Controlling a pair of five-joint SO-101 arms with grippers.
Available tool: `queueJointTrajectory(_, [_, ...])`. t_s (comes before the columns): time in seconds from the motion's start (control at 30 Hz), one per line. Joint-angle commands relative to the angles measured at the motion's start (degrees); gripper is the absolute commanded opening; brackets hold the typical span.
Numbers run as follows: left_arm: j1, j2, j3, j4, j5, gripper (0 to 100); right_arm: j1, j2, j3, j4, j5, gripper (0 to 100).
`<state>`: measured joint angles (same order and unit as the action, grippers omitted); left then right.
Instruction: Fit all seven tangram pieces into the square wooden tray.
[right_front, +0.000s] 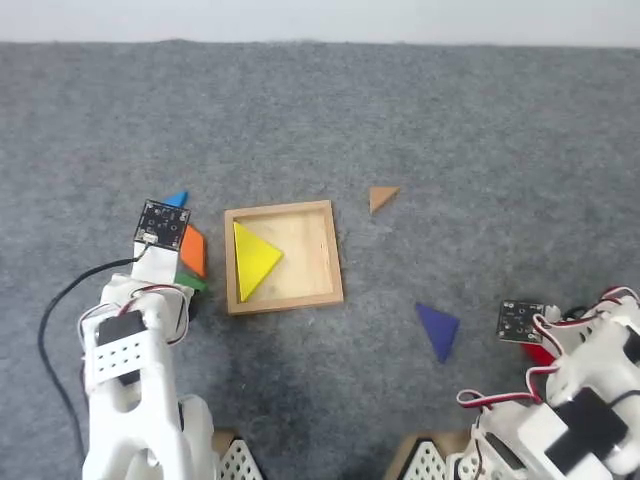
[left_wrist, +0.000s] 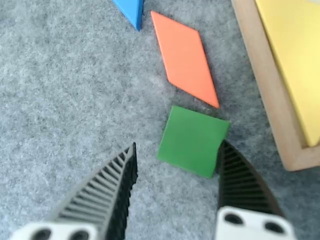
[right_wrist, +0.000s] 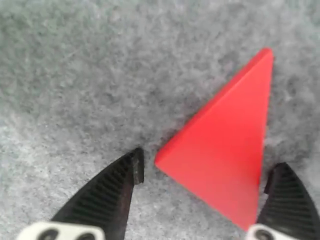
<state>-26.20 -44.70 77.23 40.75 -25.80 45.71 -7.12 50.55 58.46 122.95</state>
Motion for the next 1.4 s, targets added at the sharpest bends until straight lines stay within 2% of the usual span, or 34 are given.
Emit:
queueJointTrajectory(0.0, [-0.09,-1.58,-0.48,-1.05,0.18,25,-1.98,1.27,-0.09,-1.71,0.35,33.6])
queueJointTrajectory(0.2, [-0.09,-1.58,-0.48,-1.05,0.18,25,-1.98,1.27,-0.09,-1.71,0.35,32.5])
queueJointTrajectory(0.4, [-0.09,-1.58,-0.48,-1.05,0.18,25,-1.98,1.10,-0.09,-1.89,0.35,22.6])
queueJointTrajectory(0.6, [-0.09,-1.58,-0.48,-1.05,0.18,25,-1.98,-3.38,0.26,-1.19,-1.05,22.4])
queueJointTrajectory(0.83, [-0.09,-1.58,-0.48,-0.97,0.18,25,-3.30,-6.99,0.26,4.62,-1.23,22.9])
queueJointTrajectory(0.9, [-0.09,-1.58,-0.48,-0.97,0.18,25,-3.91,-7.25,0.26,6.99,-1.49,26.0])
queueJointTrajectory(1.1, [-0.09,-1.58,-0.48,-0.97,0.18,25,-6.64,-6.99,0.26,14.73,-5.98,46.1])
queueJointTrajectory(1.2, [-0.09,-1.58,-0.48,-0.97,0.18,25,-9.19,-6.99,0.26,17.54,-10.90,45.3])
queueJointTrajectory(1.37, [-0.09,-1.58,-0.48,-0.97,0.18,25,-9.71,-6.90,2.64,10.77,-13.27,40.5])
